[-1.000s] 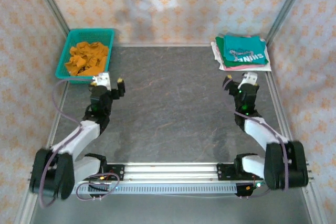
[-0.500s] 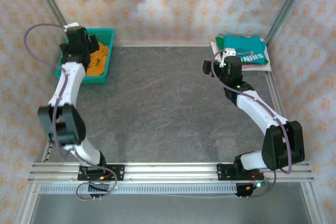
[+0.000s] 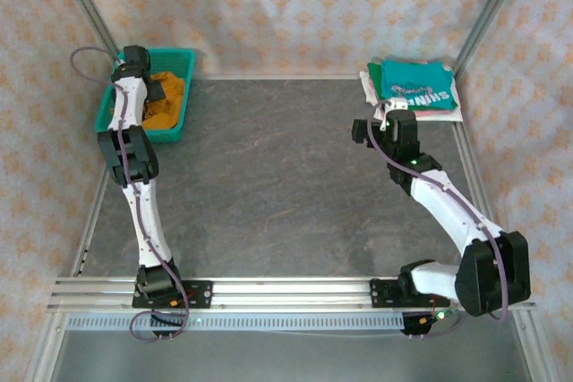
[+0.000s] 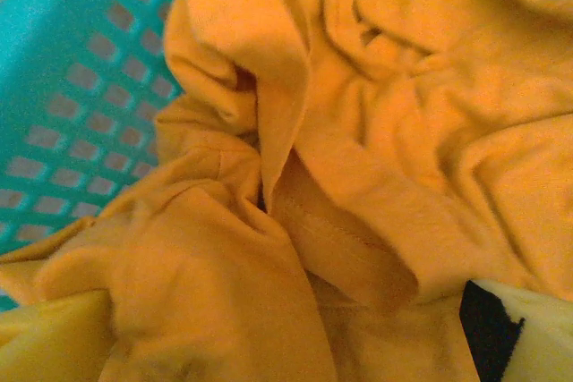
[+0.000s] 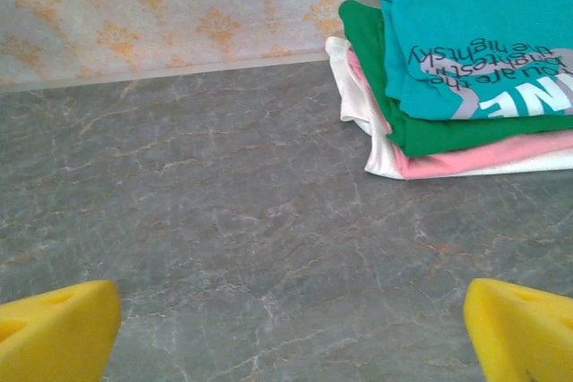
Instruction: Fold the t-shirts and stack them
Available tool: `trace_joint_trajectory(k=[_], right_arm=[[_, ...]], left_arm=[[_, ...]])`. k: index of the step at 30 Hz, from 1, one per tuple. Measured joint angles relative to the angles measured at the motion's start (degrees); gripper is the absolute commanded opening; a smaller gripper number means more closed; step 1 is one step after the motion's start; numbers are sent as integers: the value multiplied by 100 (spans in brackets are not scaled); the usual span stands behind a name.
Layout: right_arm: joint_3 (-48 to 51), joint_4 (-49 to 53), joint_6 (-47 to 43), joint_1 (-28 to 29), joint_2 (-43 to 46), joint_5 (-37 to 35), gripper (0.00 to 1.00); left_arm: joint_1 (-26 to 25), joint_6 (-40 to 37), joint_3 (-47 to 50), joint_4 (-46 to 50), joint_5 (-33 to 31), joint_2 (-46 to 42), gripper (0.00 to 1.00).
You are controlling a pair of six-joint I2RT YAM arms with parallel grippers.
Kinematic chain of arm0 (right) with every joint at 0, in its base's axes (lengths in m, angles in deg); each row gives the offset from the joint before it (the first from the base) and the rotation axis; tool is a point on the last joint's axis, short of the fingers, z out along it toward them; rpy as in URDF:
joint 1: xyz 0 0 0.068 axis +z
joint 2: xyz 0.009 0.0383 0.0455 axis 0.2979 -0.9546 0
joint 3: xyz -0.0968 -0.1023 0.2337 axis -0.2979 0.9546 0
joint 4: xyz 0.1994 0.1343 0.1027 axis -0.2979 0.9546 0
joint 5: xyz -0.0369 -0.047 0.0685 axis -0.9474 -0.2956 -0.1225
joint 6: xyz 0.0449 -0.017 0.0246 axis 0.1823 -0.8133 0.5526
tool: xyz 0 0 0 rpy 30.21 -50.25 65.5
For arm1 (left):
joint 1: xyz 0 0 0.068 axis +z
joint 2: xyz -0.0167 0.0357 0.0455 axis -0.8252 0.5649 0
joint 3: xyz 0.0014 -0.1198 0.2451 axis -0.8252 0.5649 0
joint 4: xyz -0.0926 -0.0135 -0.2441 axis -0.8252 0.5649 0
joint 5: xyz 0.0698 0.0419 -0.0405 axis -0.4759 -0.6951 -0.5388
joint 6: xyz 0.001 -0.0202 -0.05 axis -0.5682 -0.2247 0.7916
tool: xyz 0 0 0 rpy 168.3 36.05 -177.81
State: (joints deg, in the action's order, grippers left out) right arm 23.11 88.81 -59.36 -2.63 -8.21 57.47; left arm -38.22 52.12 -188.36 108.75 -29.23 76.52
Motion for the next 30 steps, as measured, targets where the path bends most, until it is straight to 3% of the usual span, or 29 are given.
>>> trace_joint_trajectory(k=[2,3,5,6,8,13,17,19,30], right_arm=[[15,66,-26,0,57,-48,99],[17,94,-44,0,74,-70,99],[17,118,-46,0,92,-94,99],[17,120,-44,0,92,-98,99],[15,138,-44,0,92,-109,99],[-33,186,-13,0,92,-101,98],[-157,190,118,0,90,-57,97],[-192,184,170,0,90,-20,96],[-201,140,219,0,103,20,96]], left_arm=[[66,79,-61,96,46,140,84],[90,131,-72,116,66,184,71],[144,197,-85,125,118,229,29],[162,219,-94,125,142,236,14],[214,271,-131,127,199,240,0],[282,385,7,-28,487,35,0],[258,490,1102,-450,809,-1010,0],[221,527,1211,-557,955,-1537,0],[-485,697,-415,-957,1856,-3716,0]])
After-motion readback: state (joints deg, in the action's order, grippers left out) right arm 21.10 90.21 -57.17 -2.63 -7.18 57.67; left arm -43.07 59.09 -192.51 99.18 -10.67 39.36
